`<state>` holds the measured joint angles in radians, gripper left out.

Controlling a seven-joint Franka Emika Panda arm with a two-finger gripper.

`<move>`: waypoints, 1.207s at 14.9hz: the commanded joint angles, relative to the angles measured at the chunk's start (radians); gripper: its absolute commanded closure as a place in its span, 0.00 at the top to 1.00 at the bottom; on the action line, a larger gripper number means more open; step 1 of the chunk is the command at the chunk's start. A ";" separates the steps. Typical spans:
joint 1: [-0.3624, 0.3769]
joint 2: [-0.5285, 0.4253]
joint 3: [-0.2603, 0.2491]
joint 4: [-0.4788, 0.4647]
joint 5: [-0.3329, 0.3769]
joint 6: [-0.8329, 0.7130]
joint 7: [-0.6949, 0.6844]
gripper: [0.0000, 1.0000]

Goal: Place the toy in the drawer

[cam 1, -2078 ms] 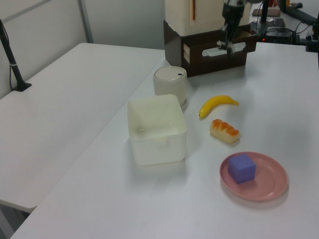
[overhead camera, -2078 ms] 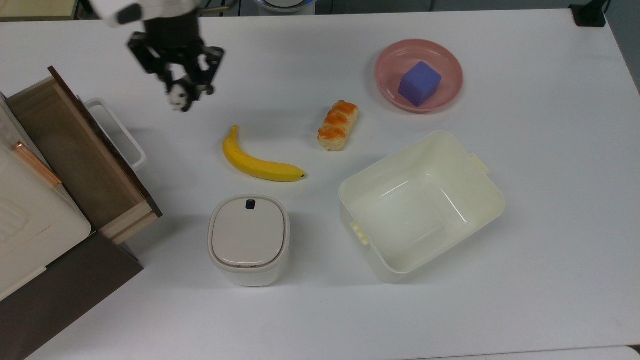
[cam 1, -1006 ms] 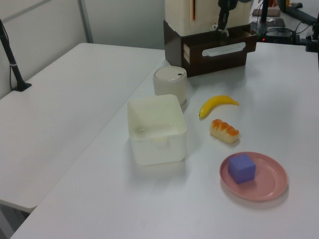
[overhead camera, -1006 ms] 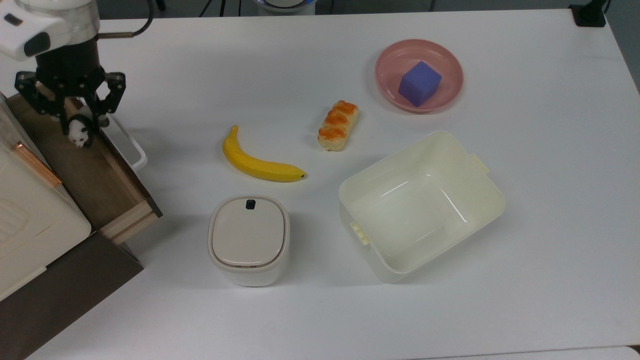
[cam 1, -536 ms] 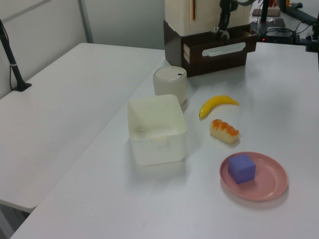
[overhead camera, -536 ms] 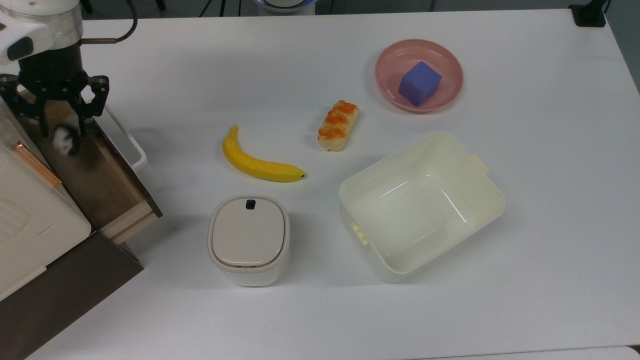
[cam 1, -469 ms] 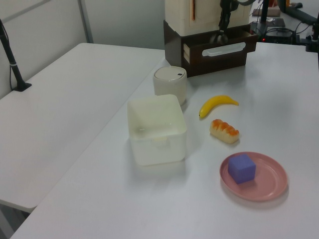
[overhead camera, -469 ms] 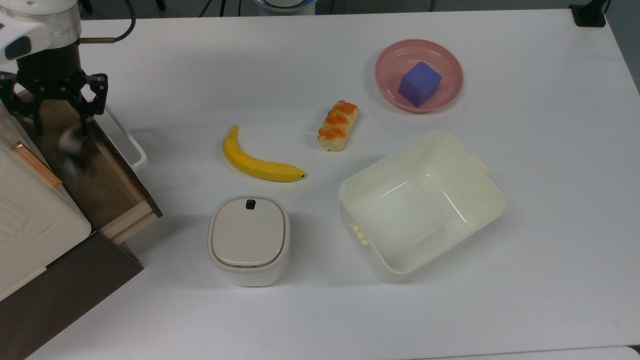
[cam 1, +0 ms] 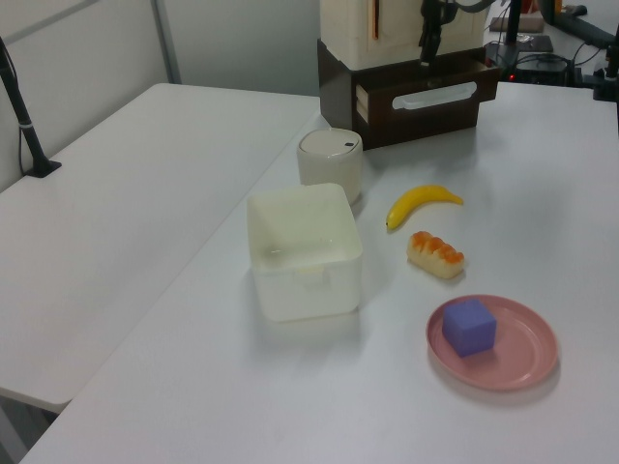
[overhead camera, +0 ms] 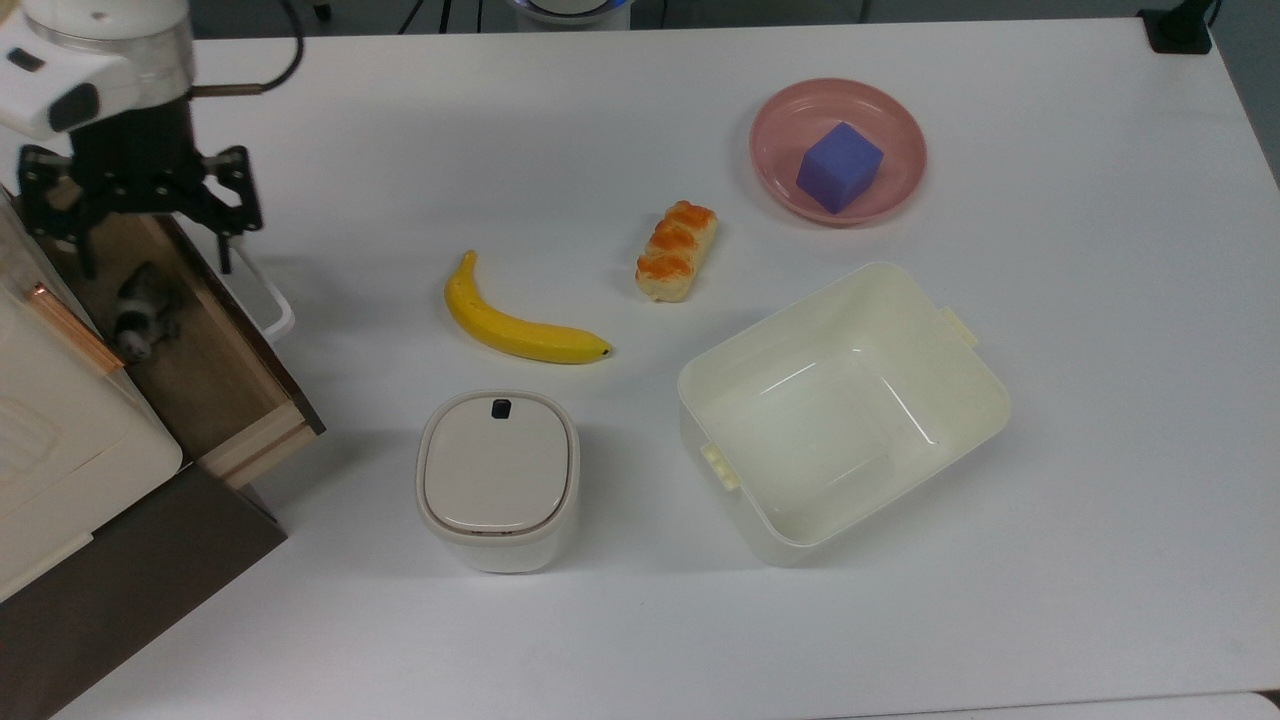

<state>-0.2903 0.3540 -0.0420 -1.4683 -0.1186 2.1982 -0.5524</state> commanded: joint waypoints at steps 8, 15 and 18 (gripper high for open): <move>0.108 -0.084 0.088 -0.026 0.004 -0.210 0.360 1.00; 0.221 -0.164 0.088 -0.050 0.004 -0.432 0.546 1.00; 0.266 -0.257 0.077 -0.140 0.007 -0.442 0.643 1.00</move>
<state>-0.0579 0.2031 0.0544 -1.4917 -0.1184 1.7636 0.0085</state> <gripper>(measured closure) 0.000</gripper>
